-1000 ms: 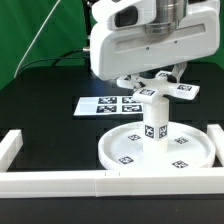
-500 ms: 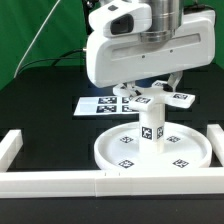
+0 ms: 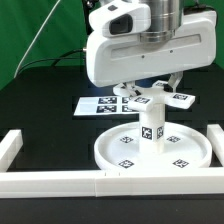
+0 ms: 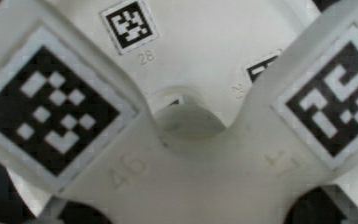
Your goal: Assemble round table
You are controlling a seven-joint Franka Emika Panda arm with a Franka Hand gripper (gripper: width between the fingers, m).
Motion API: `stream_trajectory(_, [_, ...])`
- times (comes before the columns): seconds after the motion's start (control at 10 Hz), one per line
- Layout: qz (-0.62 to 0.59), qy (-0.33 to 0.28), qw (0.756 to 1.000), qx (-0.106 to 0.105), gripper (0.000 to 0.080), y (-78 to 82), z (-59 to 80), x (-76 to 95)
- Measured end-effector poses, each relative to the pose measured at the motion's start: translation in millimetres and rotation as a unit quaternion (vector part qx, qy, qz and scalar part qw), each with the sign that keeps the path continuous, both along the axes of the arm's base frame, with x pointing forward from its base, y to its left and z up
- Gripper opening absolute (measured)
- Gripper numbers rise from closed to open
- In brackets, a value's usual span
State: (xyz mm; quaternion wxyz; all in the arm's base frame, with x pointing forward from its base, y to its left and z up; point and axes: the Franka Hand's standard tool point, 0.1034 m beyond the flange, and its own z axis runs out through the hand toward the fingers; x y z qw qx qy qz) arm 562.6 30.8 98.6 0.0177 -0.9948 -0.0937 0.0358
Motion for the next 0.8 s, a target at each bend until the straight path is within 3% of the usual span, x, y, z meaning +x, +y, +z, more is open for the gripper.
stream_trajectory(0.2, [-0.173, -0.027, 0.984, 0.0, 0.0452, -0.2, -0.9, 1.1])
stream_trajectory(0.4, [-0.312, -0.048, 0.949, 0.019, 0.0451, -0.1, -1.2, 0.5])
stream_trajectory(0.8, [-0.436, -0.037, 0.899, 0.02, 0.0451, 0.8, -1.7, 0.5])
